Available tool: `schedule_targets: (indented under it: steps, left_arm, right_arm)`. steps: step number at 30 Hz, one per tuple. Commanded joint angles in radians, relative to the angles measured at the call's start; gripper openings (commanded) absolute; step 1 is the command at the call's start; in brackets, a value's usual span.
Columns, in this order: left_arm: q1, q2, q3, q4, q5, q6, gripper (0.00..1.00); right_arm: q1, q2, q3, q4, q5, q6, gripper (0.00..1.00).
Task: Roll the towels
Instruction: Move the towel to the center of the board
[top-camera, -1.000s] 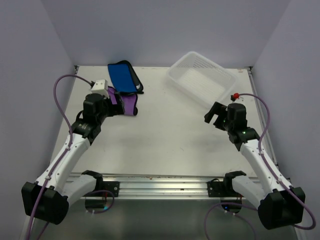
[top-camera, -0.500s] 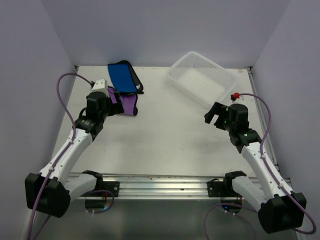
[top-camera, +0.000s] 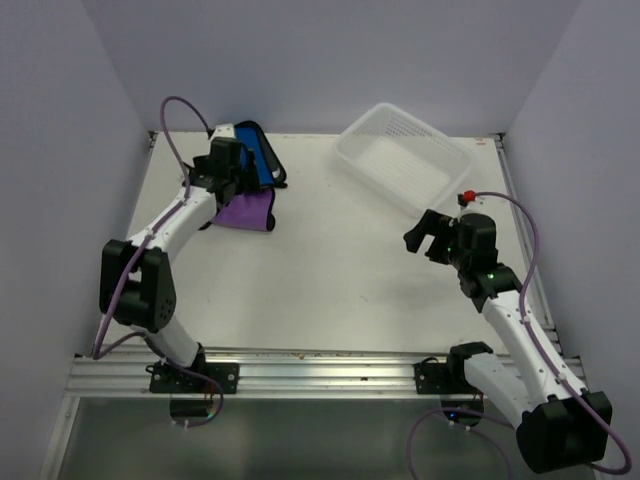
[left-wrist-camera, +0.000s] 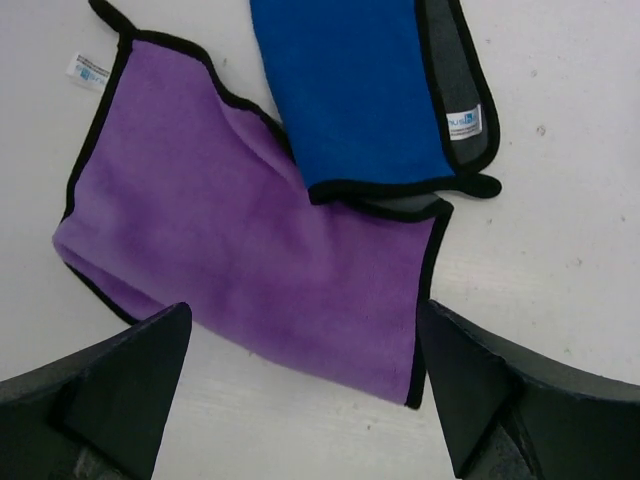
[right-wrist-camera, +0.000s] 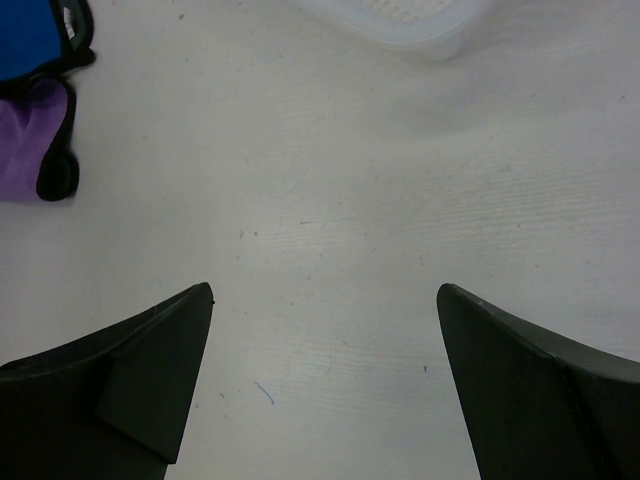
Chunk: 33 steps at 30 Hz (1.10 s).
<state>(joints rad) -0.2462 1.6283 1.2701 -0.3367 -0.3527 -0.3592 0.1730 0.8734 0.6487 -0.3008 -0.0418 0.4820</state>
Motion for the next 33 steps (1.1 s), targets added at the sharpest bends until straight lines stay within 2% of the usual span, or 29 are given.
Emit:
schedule_targets:
  steps: [1,7,13,17,20,21,22,23,26,27,28,33]
  left_arm:
    - [0.012,0.088,0.098,-0.091,-0.034,0.006,0.99]
    - [-0.010,0.166,-0.012,0.022,0.028,-0.017,0.96]
    - [-0.099,0.264,-0.028,0.050,-0.086,0.017,0.95]
    - [-0.102,0.291,-0.041,0.073,-0.083,0.005,0.87]
    - [-0.103,0.286,-0.054,0.091,-0.072,0.003,0.70]
    - [-0.102,0.285,-0.057,0.096,-0.068,0.003,0.57]
    - [-0.102,0.277,-0.061,0.108,-0.059,0.002,0.51]
    - [-0.102,0.274,-0.072,0.113,-0.054,0.000,0.39]
    - [-0.102,0.265,-0.084,0.122,-0.039,-0.004,0.17]
    - [-0.102,0.262,-0.092,0.122,-0.034,-0.007,0.05]
    - [-0.103,0.252,-0.095,0.119,-0.020,-0.009,0.00]
    - [-0.145,0.167,-0.141,0.136,0.011,-0.012,0.00]
  right_arm:
    - [0.002,-0.022,-0.001,0.043,0.000,0.001,0.99]
    - [0.003,-0.004,-0.001,0.057,-0.006,0.006,0.99]
    - [0.003,0.030,0.006,0.058,-0.047,0.012,0.99]
    - [0.003,0.047,0.008,0.057,-0.053,0.010,0.99]
    - [0.002,0.064,0.015,0.049,-0.052,0.007,0.99]
    - [0.002,0.067,0.019,0.046,-0.053,0.007,0.99]
    - [0.002,0.071,0.020,0.040,-0.055,0.006,0.99]
    - [0.002,0.076,0.022,0.040,-0.056,0.003,0.99]
    - [0.003,0.079,0.020,0.035,-0.061,-0.005,0.99]
    - [0.003,0.078,0.017,0.035,-0.059,-0.005,0.99]
    - [0.002,0.078,0.016,0.040,-0.061,-0.006,0.99]
    - [0.005,0.072,0.005,0.080,-0.160,0.013,0.99]
